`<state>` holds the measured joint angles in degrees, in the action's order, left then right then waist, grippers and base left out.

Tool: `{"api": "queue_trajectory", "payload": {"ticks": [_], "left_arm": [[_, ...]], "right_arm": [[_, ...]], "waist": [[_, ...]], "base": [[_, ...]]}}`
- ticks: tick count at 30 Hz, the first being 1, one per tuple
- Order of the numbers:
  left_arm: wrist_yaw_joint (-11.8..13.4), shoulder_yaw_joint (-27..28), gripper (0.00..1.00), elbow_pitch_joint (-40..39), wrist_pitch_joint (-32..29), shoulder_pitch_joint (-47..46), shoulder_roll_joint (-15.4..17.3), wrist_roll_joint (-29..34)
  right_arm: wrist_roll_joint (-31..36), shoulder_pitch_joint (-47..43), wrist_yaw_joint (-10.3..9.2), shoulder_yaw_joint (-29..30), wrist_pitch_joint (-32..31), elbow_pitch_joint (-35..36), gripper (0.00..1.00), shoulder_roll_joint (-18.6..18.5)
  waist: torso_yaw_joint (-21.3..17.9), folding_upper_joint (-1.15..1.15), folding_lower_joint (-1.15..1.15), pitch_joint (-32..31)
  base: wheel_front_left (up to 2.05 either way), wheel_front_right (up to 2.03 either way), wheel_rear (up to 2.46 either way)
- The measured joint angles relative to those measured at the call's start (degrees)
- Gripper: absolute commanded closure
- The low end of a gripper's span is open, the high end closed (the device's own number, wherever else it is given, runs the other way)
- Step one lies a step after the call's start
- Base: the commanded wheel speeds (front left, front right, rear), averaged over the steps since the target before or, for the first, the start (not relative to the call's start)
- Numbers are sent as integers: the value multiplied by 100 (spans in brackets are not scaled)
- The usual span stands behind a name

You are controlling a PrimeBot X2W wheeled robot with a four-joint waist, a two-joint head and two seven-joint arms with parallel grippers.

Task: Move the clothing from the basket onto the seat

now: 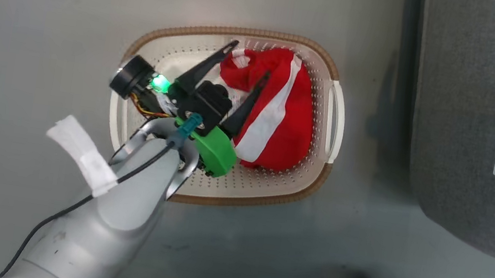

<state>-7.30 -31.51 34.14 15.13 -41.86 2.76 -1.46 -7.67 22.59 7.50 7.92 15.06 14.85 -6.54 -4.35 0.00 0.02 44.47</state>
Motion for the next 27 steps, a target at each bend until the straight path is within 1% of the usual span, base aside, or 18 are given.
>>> {"api": "queue_trajectory", "payload": {"ticks": [3,7,11,13,17,20,24,27], "left_arm": [[-2,-648,0,731,0,-374,2,-182],[-9,-1092,0,1608,0,-843,13,-553],[-9,-1506,0,2394,-67,-1207,2,-650],[-9,-1725,0,2688,-108,-1279,9,-906],[-9,-2128,0,2976,-118,-1480,-3,-1292],[-9,-2371,0,3164,-120,-1634,1,-1463],[-9,-2506,0,3549,-298,-1889,80,-1628],[-9,-2560,0,3691,-376,-2034,110,-1626]], "right_arm": [[0,57,0,32,0,98,0,5],[73,121,0,-30,0,222,0,35],[79,173,0,-156,0,399,0,108],[79,242,0,-249,0,521,0,160],[146,291,0,-424,0,714,0,212],[181,332,0,-499,0,837,0,237],[232,315,0,-552,0,967,0,267],[246,271,0,-564,0,996,0,276]], "waist": [[-60,0,0,359],[-167,0,0,766],[-303,0,-1,1069],[-399,0,0,1199],[-614,0,-1,1377],[-749,0,-1,1481],[-904,0,-2,1612],[-968,0,-2,1662]], "base": [[0,0,0],[0,0,0],[0,0,0],[0,0,0],[0,0,0],[0,0,0],[0,0,0],[0,0,0]]}}
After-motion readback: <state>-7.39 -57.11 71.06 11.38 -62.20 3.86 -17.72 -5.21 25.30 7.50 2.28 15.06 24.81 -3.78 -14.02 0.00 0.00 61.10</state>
